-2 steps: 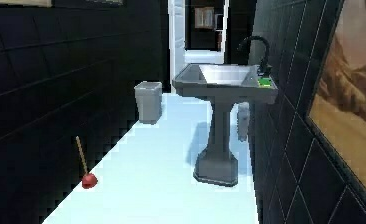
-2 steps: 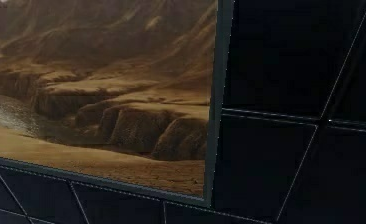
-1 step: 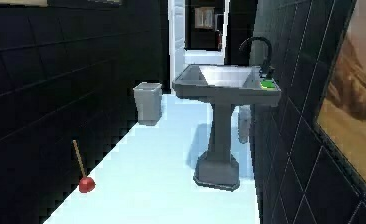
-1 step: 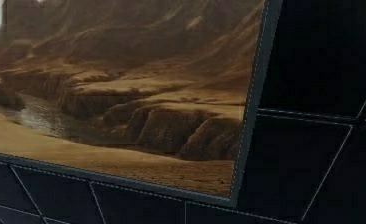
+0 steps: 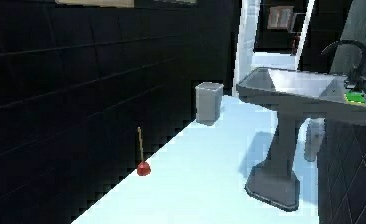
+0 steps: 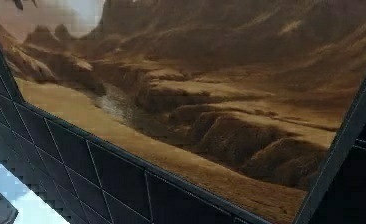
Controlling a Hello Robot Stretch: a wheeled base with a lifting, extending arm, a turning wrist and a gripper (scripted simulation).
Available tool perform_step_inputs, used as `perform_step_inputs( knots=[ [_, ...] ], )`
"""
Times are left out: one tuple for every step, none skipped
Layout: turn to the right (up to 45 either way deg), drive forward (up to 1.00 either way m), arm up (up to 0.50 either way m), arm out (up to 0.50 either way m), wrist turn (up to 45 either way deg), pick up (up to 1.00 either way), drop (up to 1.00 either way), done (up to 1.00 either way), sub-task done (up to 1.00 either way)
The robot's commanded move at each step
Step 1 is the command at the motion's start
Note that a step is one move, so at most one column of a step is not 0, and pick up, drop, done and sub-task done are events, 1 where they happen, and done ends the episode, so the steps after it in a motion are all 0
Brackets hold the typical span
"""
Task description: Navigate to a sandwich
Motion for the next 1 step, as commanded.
perform_step_inputs(
  knots=[
    [0.0, 1.0, 0.0, 0.0, 0.0, 0.0, 0.0, 0.0, 0.0]
  ],
)
